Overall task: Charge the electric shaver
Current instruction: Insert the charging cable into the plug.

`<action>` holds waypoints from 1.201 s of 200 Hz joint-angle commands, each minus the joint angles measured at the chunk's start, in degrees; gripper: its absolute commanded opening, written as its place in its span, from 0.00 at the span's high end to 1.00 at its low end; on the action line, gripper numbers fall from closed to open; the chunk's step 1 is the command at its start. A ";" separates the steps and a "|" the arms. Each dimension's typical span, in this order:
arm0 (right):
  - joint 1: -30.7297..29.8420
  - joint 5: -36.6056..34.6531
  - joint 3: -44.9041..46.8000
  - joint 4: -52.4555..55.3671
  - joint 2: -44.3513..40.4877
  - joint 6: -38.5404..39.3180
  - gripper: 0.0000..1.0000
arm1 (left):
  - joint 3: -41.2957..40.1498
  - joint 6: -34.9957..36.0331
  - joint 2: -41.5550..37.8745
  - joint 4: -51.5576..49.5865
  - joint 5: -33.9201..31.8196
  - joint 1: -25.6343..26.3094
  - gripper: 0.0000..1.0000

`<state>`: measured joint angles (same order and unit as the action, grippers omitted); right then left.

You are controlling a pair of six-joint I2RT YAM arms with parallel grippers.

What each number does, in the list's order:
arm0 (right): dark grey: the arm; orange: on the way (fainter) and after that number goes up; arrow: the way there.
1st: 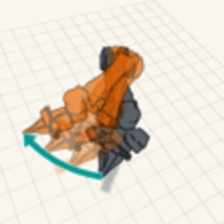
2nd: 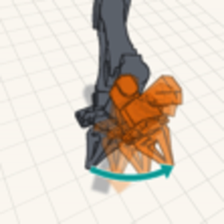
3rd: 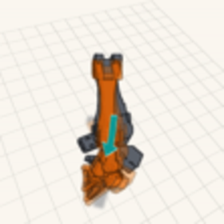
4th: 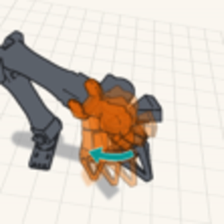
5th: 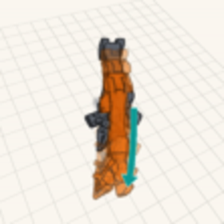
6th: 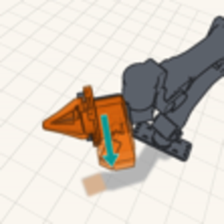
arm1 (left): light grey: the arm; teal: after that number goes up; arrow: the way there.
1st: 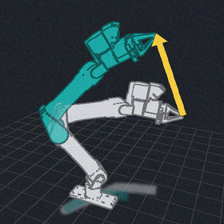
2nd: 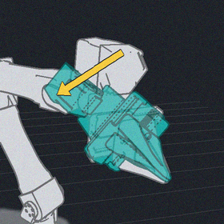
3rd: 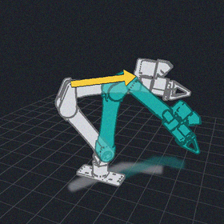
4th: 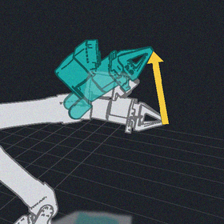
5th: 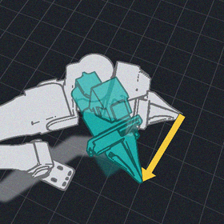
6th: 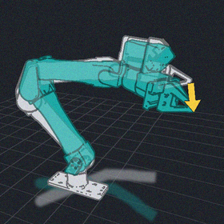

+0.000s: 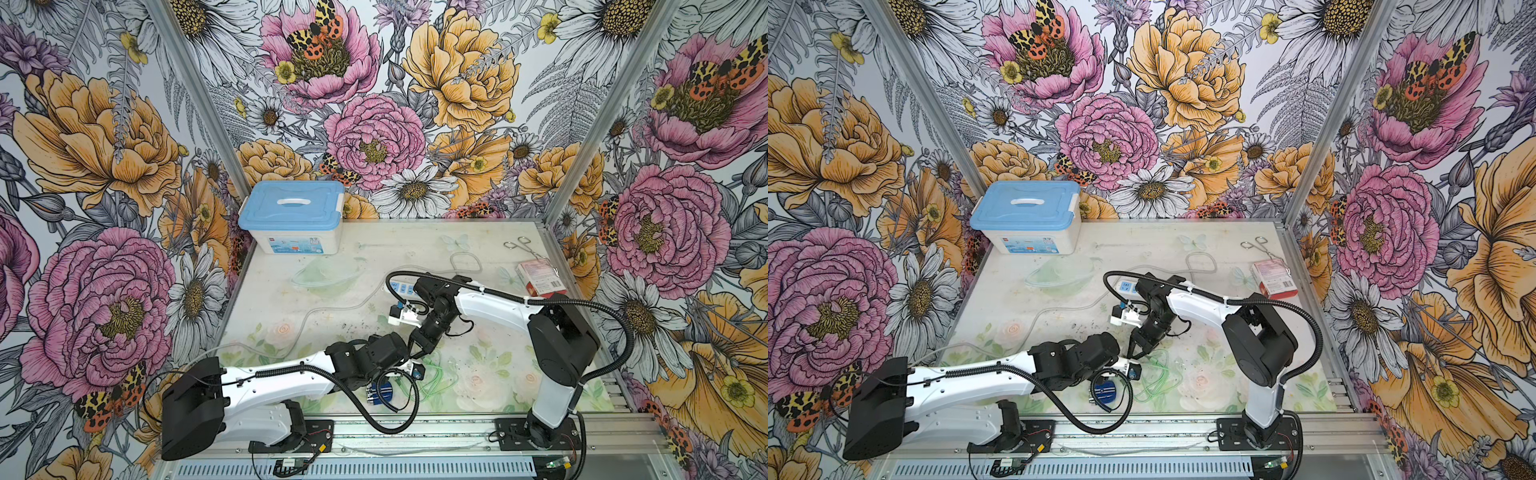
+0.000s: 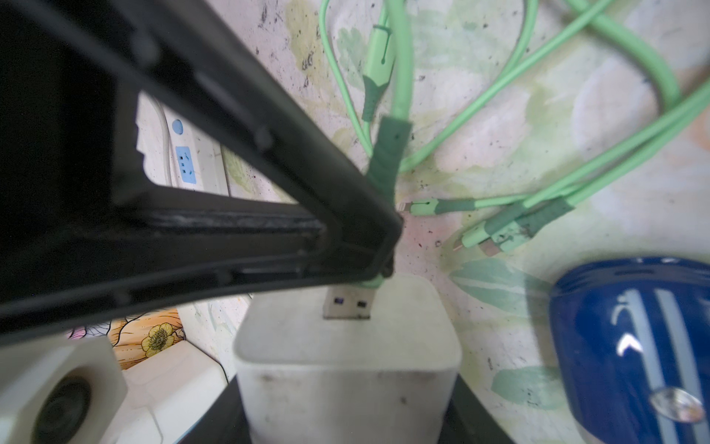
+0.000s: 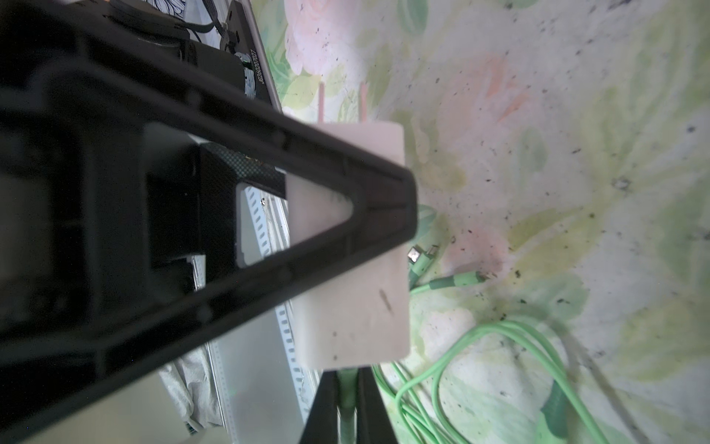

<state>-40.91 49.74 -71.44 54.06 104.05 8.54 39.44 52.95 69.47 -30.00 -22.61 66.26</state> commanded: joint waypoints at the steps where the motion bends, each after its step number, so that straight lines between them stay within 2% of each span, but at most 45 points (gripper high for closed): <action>1: 0.93 -1.43 -1.76 -10.75 1.50 0.36 1.00 | 2.02 1.80 -1.71 6.23 8.36 1.94 1.00; 86: 0.30 -3.53 -3.83 -8.36 3.44 2.49 1.00 | 2.83 3.91 -1.27 6.22 8.80 4.52 1.00; 134: 0.39 -4.40 -6.52 -8.54 4.58 2.98 1.00 | 3.45 2.09 -0.64 6.50 9.16 5.20 1.00; 185: 0.52 -4.99 -6.03 -8.79 4.48 2.59 1.00 | 2.75 -3.25 -0.17 11.22 9.04 4.23 1.00; 225: 4.28 -7.40 -1.66 -9.62 -2.37 0.30 1.00 | -1.30 -10.10 -1.55 15.07 7.62 -0.37 1.00; 240: 6.51 -9.35 0.93 -10.69 -6.25 -1.29 0.90 | -2.20 -13.79 -2.14 16.37 6.53 -2.54 1.00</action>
<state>-38.92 48.40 -72.88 54.26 104.03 9.96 37.76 46.63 70.17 -24.05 -21.65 65.21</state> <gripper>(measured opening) 0.097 0.560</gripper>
